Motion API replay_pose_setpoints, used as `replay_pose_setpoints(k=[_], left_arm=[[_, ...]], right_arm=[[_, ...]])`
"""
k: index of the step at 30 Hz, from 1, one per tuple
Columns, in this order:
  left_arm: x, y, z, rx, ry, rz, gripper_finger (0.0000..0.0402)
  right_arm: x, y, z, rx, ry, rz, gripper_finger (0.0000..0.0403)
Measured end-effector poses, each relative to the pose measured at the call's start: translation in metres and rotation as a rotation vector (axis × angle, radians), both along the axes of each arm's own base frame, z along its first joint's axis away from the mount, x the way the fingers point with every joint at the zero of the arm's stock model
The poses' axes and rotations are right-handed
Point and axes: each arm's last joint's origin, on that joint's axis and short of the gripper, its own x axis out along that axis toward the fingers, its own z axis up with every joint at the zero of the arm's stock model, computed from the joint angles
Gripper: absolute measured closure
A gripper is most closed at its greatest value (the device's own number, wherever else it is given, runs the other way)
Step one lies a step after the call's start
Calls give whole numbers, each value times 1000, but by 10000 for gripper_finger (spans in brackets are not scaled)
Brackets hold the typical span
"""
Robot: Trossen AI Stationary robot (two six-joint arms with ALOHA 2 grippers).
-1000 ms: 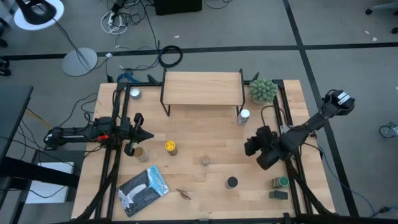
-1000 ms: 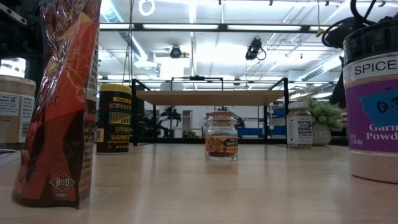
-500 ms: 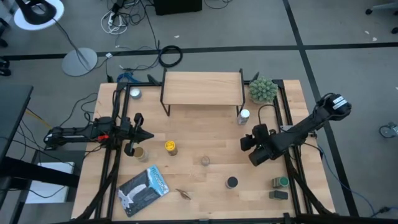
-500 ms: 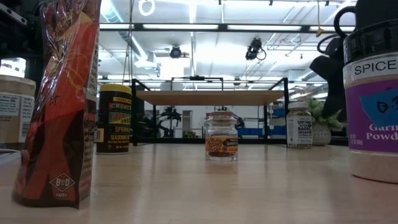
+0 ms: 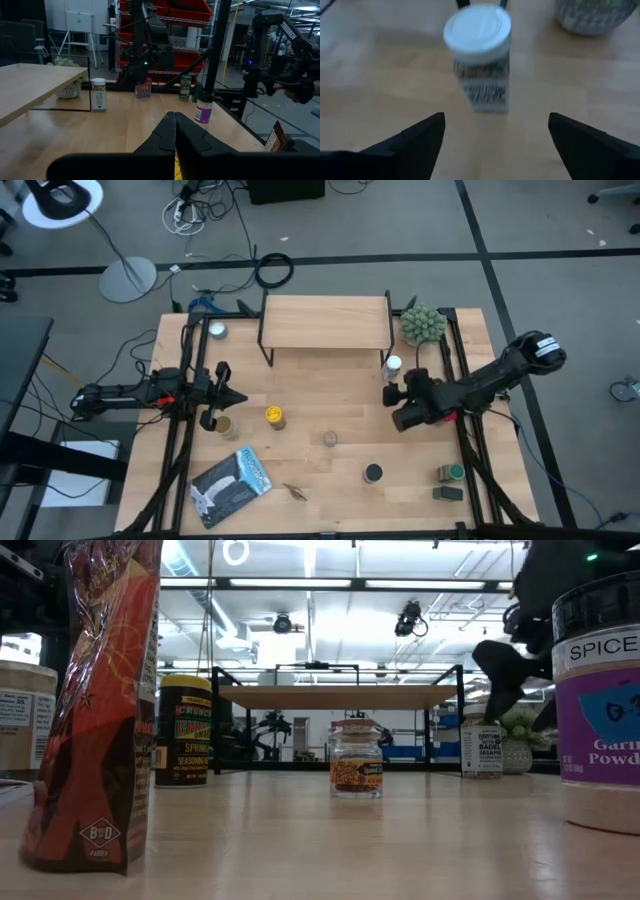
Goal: Shelf spices
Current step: Put the white seasoning bottle on the shelf
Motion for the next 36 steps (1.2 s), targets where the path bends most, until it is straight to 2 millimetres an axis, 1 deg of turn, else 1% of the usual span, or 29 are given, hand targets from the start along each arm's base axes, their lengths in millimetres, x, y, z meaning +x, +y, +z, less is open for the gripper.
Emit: replay_pose_setpoints(k=[5,10,17,23,29,36], left_arm=[[0,0,0,0,0,0,394],[0,0,0,0,0,0,394],[0,0,0,0,0,0,394],[0,0,0,0,0,0,394],[0,0,0,0,0,0,394],[0,0,0,0,0,0,394]], right_arm=[[10,-18,1,-14,45,15,52],[23,-32,2,6,57,80,66],[23,-48,2,7,73,25,76],[24,-54,1,61,109,61,84],[24,-56,1,65,108,54,122],[24,-57,1,65,108,54,196]])
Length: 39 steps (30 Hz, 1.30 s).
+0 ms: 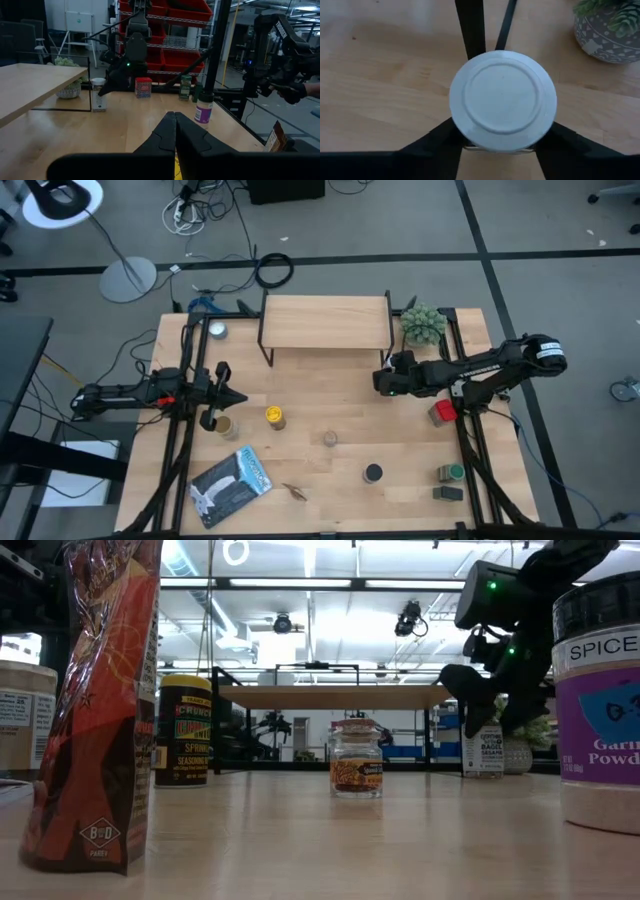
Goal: Shelf spices
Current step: Put the white seasoning bottle on the shelf
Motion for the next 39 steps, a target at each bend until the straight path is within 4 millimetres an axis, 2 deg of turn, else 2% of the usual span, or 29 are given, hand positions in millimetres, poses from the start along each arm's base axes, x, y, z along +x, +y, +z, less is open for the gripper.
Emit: replay_pose_setpoints(k=[5,11,18,26,30,33,39], left_arm=[[0,0,0,0,0,0,394],[0,0,0,0,0,0,394],[0,0,0,0,0,0,394],[0,0,0,0,0,-1,394],[0,0,0,0,0,0,394],[0,0,0,0,0,-1,394],[0,0,0,0,0,0,394]], right_arm=[[0,0,0,-1,-1,-1,205],[0,0,0,11,-7,-5,179],[0,3,0,22,-9,9,205],[1,7,0,62,-16,35,182],[1,11,0,84,-11,57,193],[2,14,6,92,8,73,206],[7,18,33,66,46,90,198]])
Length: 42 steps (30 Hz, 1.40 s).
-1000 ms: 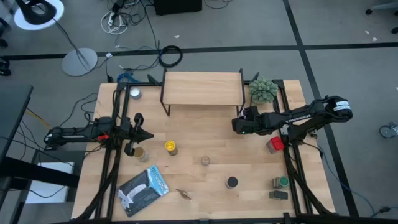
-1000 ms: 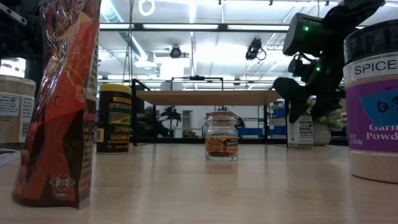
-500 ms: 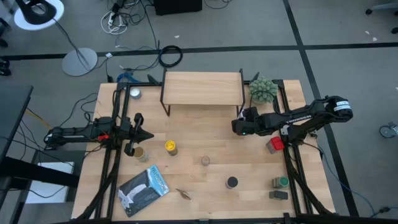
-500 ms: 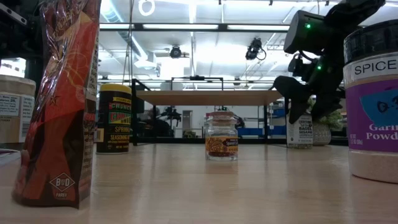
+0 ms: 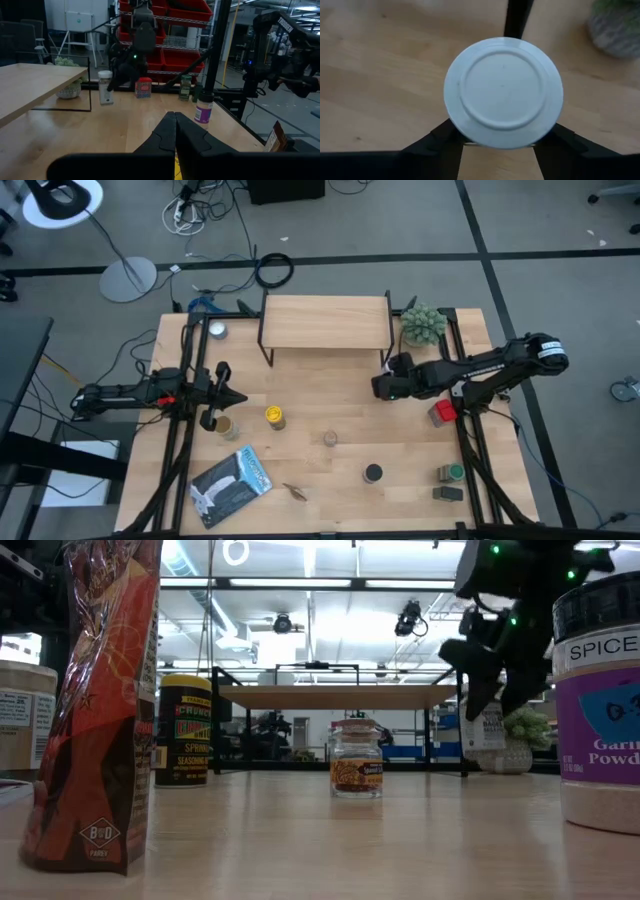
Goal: Shelf spices
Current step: Put the white seasoning bottle on the shelf
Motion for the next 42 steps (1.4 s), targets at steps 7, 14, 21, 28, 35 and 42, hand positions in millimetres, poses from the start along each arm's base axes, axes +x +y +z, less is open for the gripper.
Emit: replay_pose_setpoints(k=[7,14,21,28,35,42], left_arm=[[0,0,0,0,0,0,394],[0,0,0,0,0,0,394],[0,0,0,0,0,0,394],[0,0,0,0,0,0,394],[0,0,0,0,0,0,394],[0,0,0,0,0,0,394]], right_arm=[[11,6,33,-20,-17,51,200],[22,13,70,-30,-84,117,196],[31,13,106,-66,-137,192,199],[34,-10,132,-134,-166,152,198],[34,-45,136,-153,-187,40,198],[58,-79,131,-156,-280,39,198]])
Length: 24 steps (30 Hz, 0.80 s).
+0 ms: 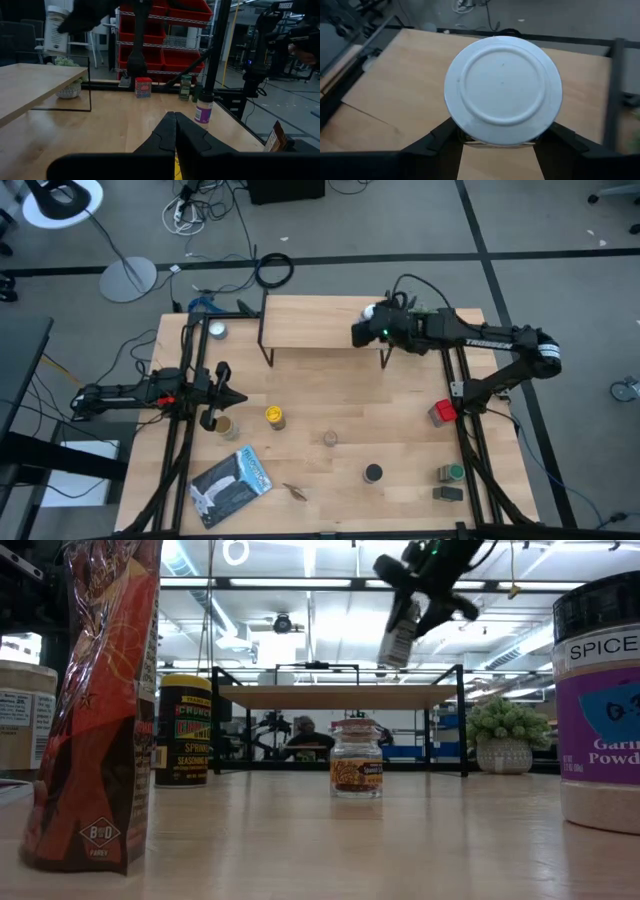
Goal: Shelf spices
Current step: Put the white seasoning bottle on the shelf
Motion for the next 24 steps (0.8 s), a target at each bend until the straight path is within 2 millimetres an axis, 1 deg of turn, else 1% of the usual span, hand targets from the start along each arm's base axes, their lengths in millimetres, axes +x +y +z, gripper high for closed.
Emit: replay_pose_setpoints(k=[3,5,9,12,15,17,21,24], left_arm=[[0,0,0,0,0,0,394],[0,0,0,0,0,0,394],[0,0,0,0,0,0,394],[0,0,0,0,0,0,394],[0,0,0,0,0,0,394],[0,0,0,0,0,0,394],[0,0,0,0,-1,0,394],[0,0,0,0,0,0,394]], right_arm=[[14,-13,-3,-1,-35,17,198],[26,-20,0,-7,-45,32,198],[53,-31,12,-33,6,69,198],[65,-36,23,-40,96,51,198],[68,-40,29,-25,200,-21,198],[69,-43,31,5,235,-65,198],[66,-49,33,53,221,-145,198],[62,-58,30,87,204,-199,198]])
